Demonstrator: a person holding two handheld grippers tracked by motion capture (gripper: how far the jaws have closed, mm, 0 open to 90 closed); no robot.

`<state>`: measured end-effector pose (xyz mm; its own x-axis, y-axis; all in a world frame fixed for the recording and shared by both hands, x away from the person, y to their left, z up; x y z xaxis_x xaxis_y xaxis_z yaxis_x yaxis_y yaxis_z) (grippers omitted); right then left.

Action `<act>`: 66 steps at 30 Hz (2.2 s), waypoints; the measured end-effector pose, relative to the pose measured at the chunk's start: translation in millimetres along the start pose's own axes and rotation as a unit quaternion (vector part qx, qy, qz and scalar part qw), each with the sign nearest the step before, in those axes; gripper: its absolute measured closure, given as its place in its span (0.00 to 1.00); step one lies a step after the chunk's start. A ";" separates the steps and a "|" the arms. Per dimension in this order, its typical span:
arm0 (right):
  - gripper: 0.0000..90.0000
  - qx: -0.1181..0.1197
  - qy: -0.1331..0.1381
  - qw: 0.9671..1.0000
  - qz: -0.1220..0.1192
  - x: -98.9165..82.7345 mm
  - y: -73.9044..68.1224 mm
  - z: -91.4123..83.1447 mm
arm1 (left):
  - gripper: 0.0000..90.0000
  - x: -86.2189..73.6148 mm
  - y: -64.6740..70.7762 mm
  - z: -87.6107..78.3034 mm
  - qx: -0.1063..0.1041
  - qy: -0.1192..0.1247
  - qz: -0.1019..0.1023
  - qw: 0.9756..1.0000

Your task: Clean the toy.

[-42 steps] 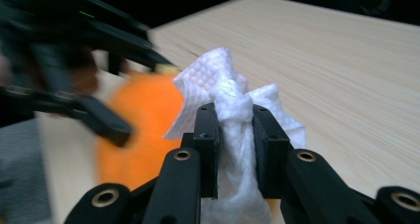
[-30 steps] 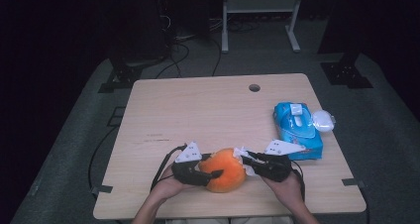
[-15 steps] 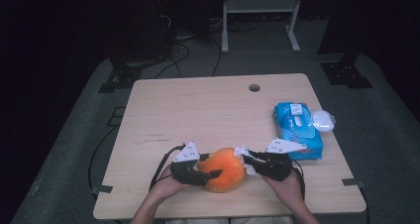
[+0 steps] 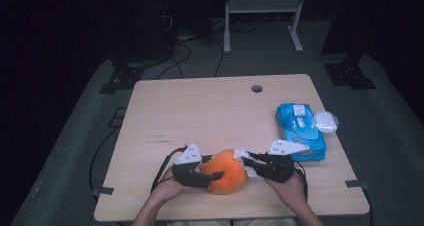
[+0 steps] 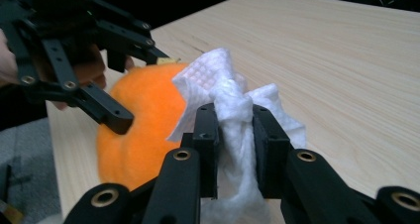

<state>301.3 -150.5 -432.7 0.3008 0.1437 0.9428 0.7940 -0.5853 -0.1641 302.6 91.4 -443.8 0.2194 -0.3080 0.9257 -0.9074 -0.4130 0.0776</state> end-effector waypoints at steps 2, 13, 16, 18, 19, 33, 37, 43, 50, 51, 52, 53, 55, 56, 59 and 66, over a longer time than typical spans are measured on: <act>0.83 -0.003 -0.006 1.000 0.019 -5.2 8.4 0.6 | 0.40 1.9 4.3 2.6 0.002 -0.002 0.005 1.000; 0.83 0.006 -0.002 1.000 0.023 -1.2 5.9 -3.2 | 0.14 9.6 16.9 16.2 0.000 -0.018 -0.011 1.000; 0.83 0.014 0.001 1.000 0.025 2.1 2.3 -3.6 | 0.24 7.3 20.4 17.9 -0.003 -0.015 0.003 1.000; 0.83 0.017 0.008 1.000 0.025 4.8 -0.3 -3.9 | 0.36 12.7 25.4 15.8 0.020 -0.001 0.054 0.998; 0.83 0.021 0.018 0.999 0.025 8.3 -2.6 -5.0 | 0.39 14.7 27.8 16.0 0.029 0.006 0.071 0.997; 0.83 0.006 0.006 0.999 0.033 -2.4 9.8 -4.4 | 0.21 10.2 28.0 19.7 0.011 -0.006 0.063 0.998; 0.83 0.013 0.006 1.000 0.011 4.1 -2.9 -2.6 | 0.21 8.5 24.3 17.3 0.009 -0.005 0.049 0.999; 0.83 -0.001 0.000 1.000 0.023 -3.0 12.3 -4.2 | 0.30 6.6 27.5 17.4 0.003 -0.008 0.062 0.998; 0.83 -0.014 -0.004 0.999 0.039 -6.6 21.5 -5.9 | 0.30 4.2 27.1 15.1 -0.011 -0.011 0.070 0.997; 0.83 -0.009 0.000 0.999 0.040 -4.6 18.9 -6.2 | 0.30 3.8 27.3 14.8 -0.014 -0.011 0.071 0.997; 0.83 -0.003 0.006 0.999 0.038 -2.4 16.3 -6.6 | 0.30 3.3 27.0 14.3 -0.017 -0.013 0.075 0.997; 0.83 0.002 0.007 0.999 0.036 -0.3 13.0 -6.7 | 0.31 3.1 27.3 14.3 -0.018 -0.012 0.074 0.997; 0.83 0.002 0.004 1.000 0.027 0.5 10.7 -6.3 | 0.31 2.6 26.8 13.3 -0.020 -0.012 0.073 0.997; 0.83 0.001 0.003 1.000 0.031 -1.6 12.8 -5.8 | 0.31 2.3 26.4 13.1 -0.020 -0.012 0.073 0.997; 0.83 -0.011 -0.010 0.999 0.043 -9.3 22.1 -4.8 | 0.31 1.6 25.6 11.9 -0.023 -0.012 0.072 0.997; 0.83 0.008 0.007 0.999 0.043 0.0 12.0 -5.1 | 0.31 0.6 27.7 13.6 -0.032 -0.014 0.080 0.996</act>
<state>308.1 -161.6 -433.2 0.3609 0.0826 0.9289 0.7742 -0.5820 -0.2490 282.4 68.1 -446.2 0.0801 -0.3892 0.9177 -0.9520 -0.3026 -0.0453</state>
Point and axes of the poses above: each handheld gripper's, and its own axes: z roughly forward along the jaws, x roughly out of its top, y roughly to its right, the point moved 3 cm from there along z, roughly forward along the jaws, and after that the axes turned 8 degrees about y, right-handed, at the moved point
